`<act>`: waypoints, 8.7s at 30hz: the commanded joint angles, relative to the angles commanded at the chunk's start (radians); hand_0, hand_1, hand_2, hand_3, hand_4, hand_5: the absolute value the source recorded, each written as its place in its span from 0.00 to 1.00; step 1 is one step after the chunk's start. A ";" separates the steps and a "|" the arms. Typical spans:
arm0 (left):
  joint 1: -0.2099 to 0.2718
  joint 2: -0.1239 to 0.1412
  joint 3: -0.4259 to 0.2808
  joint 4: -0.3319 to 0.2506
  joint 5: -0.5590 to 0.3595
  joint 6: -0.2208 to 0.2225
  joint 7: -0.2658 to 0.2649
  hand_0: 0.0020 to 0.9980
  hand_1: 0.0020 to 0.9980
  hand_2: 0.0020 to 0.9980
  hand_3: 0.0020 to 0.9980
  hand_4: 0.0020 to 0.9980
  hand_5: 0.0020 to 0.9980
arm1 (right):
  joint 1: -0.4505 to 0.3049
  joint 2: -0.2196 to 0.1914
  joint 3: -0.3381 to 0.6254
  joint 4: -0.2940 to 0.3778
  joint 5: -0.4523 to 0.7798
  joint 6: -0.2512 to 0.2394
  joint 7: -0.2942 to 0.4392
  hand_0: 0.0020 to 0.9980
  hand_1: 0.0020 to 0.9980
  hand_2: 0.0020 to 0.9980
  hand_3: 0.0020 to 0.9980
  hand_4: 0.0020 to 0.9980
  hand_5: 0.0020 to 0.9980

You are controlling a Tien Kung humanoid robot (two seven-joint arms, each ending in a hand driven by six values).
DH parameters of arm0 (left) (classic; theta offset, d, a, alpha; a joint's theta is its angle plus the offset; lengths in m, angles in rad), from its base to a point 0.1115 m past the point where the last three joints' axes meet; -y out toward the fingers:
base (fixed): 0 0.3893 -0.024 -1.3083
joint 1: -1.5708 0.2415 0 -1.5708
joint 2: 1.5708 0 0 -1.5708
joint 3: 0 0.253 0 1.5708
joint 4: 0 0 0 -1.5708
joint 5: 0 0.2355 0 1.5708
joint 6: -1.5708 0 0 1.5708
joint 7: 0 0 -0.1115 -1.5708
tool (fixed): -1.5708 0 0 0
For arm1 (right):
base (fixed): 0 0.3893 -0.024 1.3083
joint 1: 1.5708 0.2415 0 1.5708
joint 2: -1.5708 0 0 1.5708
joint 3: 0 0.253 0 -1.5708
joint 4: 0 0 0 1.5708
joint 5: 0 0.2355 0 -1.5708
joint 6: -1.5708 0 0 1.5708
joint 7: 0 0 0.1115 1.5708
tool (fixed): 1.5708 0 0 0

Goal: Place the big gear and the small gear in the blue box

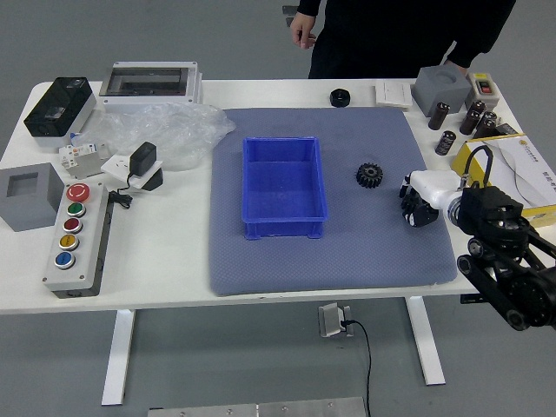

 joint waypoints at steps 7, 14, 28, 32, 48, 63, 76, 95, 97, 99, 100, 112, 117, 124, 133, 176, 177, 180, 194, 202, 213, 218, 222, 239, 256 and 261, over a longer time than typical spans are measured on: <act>0.000 -0.001 0.002 0.000 0.000 0.000 0.000 0.82 0.83 0.83 0.81 0.53 0.12 | -0.001 0.001 -0.003 -0.003 0.004 -0.004 -0.002 0.59 0.47 0.52 0.59 0.52 0.13; 0.000 0.000 0.002 0.000 0.000 -0.001 0.000 0.82 0.83 0.83 0.81 0.53 0.12 | 0.000 0.000 -0.006 -0.008 0.004 -0.008 -0.004 0.62 0.45 0.48 0.52 0.54 0.05; 0.000 0.001 -0.003 0.000 0.001 0.000 0.000 0.82 0.83 0.83 0.81 0.53 0.12 | 0.017 -0.014 0.017 0.013 0.002 -0.008 -0.013 0.63 0.45 0.47 0.49 0.55 0.03; 0.000 0.001 -0.004 0.000 -0.001 0.000 -0.001 0.82 0.83 0.83 0.81 0.53 0.12 | 0.025 -0.023 0.033 0.041 -0.002 -0.003 -0.018 0.63 0.45 0.47 0.49 0.56 0.03; 0.004 0.005 -0.013 0.000 0.010 -0.001 0.002 0.82 0.83 0.83 0.81 0.53 0.12 | 0.158 0.050 0.013 0.222 -0.015 0.018 -0.044 0.63 0.45 0.46 0.48 0.55 0.02; 0.014 -0.005 0.018 0.000 0.002 -0.003 0.004 0.82 0.83 0.83 0.81 0.53 0.12 | 0.215 0.245 -0.117 0.124 0.016 0.008 -0.037 0.63 0.45 0.46 0.48 0.55 0.03; 0.013 -0.003 0.036 0.000 -0.004 -0.005 0.005 0.82 0.83 0.83 0.81 0.53 0.12 | 0.213 0.273 -0.136 0.072 0.084 0.063 -0.025 0.57 0.52 0.64 0.79 0.74 0.32; 0.017 -0.008 0.019 0.000 0.002 -0.004 0.008 0.82 0.83 0.83 0.81 0.53 0.12 | 0.218 0.258 -0.112 0.073 0.114 0.075 -0.023 0.60 0.56 0.73 0.86 0.79 0.36; 0.014 -0.007 0.018 0.000 0.001 -0.004 0.007 0.82 0.83 0.83 0.81 0.53 0.12 | 0.221 0.244 -0.101 0.079 0.112 0.072 -0.024 0.60 0.56 0.73 0.86 0.79 0.36; 0.011 -0.006 0.017 0.000 -0.001 -0.003 0.006 0.82 0.83 0.83 0.81 0.53 0.12 | 0.222 0.222 -0.086 0.089 0.111 0.068 -0.025 0.59 0.56 0.72 0.84 0.79 0.36; 0.010 -0.006 0.016 0.000 -0.002 -0.003 0.006 0.82 0.83 0.83 0.81 0.53 0.12 | 0.223 0.210 -0.078 0.094 0.112 0.068 -0.025 0.59 0.56 0.72 0.84 0.79 0.36; 0.006 -0.003 0.005 0.000 -0.003 -0.002 0.006 0.82 0.83 0.83 0.81 0.53 0.12 | 0.215 0.043 0.015 0.078 0.158 0.119 -0.029 0.63 0.61 0.73 0.81 0.78 0.35; 0.003 -0.003 0.003 0.000 -0.002 -0.002 0.006 0.82 0.83 0.83 0.81 0.53 0.12 | 0.219 0.026 0.021 0.011 0.175 0.174 -0.030 0.70 0.69 0.81 0.84 0.78 0.33; 0.003 -0.002 0.003 0.000 0.000 -0.002 0.007 0.82 0.83 0.83 0.81 0.53 0.12 | 0.245 0.042 0.007 -0.120 0.190 0.217 -0.020 0.74 0.73 0.85 0.88 0.77 0.33; 0.002 -0.003 0.006 0.000 0.006 -0.003 0.007 0.82 0.83 0.83 0.81 0.54 0.12 | 0.284 0.080 -0.006 -0.225 0.176 0.225 -0.014 0.75 0.74 0.86 0.89 0.77 0.32; -0.002 -0.006 0.009 0.000 0.021 -0.006 0.010 0.82 0.83 0.83 0.81 0.53 0.12 | 0.394 0.237 -0.034 -0.480 0.148 0.191 0.006 0.72 0.70 0.80 0.87 0.74 0.28; -0.002 -0.006 0.009 0.000 0.021 -0.006 0.010 0.82 0.83 0.83 0.81 0.53 0.12 | 0.396 0.240 -0.034 -0.485 0.146 0.191 0.006 0.72 0.70 0.80 0.87 0.74 0.28; -0.004 -0.007 0.008 0.000 0.023 -0.006 0.010 0.82 0.83 0.83 0.81 0.53 0.12 | 0.401 0.247 -0.033 -0.497 0.143 0.191 0.006 0.72 0.70 0.80 0.87 0.74 0.28; -0.013 -0.013 0.009 0.000 0.027 -0.008 0.012 0.82 0.83 0.83 0.81 0.53 0.12 | 0.407 0.270 -0.026 -0.532 0.124 0.183 0.004 0.69 0.68 0.78 0.85 0.72 0.27; -0.016 -0.018 0.010 0.000 0.030 -0.008 0.012 0.82 0.83 0.83 0.81 0.53 0.12 | 0.407 0.282 -0.023 -0.541 0.102 0.159 -0.002 0.67 0.66 0.76 0.83 0.71 0.26; -0.019 -0.018 0.012 0.000 0.035 -0.009 0.011 0.82 0.83 0.83 0.81 0.53 0.12 | 0.400 0.299 -0.025 -0.552 0.057 0.127 -0.013 0.59 0.58 0.70 0.73 0.68 0.25; -0.019 -0.018 0.012 0.000 0.038 -0.010 0.012 0.82 0.83 0.83 0.81 0.54 0.12 | 0.396 0.306 -0.029 -0.561 0.051 0.133 -0.016 0.60 0.59 0.70 0.73 0.67 0.25; -0.019 -0.018 0.011 0.000 0.040 -0.010 0.012 0.82 0.83 0.83 0.81 0.54 0.12 | 0.393 0.308 -0.033 -0.564 0.047 0.128 -0.020 0.60 0.59 0.70 0.73 0.67 0.25; -0.016 -0.016 0.001 0.000 0.040 -0.009 0.013 0.82 0.83 0.83 0.81 0.53 0.12 | 0.401 0.282 -0.022 -0.539 0.030 0.041 -0.032 0.54 0.46 0.51 0.59 0.58 0.22; -0.011 -0.002 -0.015 0.000 0.037 -0.006 0.011 0.82 0.83 0.83 0.81 0.54 0.12 | 0.380 0.150 -0.031 -0.315 0.022 0.060 -0.063 0.54 0.44 0.49 0.57 0.60 0.20; -0.009 0.001 -0.020 0.000 0.038 -0.006 0.011 0.82 0.83 0.83 0.81 0.54 0.12 | 0.363 0.125 -0.039 -0.175 0.020 0.071 -0.078 0.55 0.44 0.49 0.57 0.59 0.18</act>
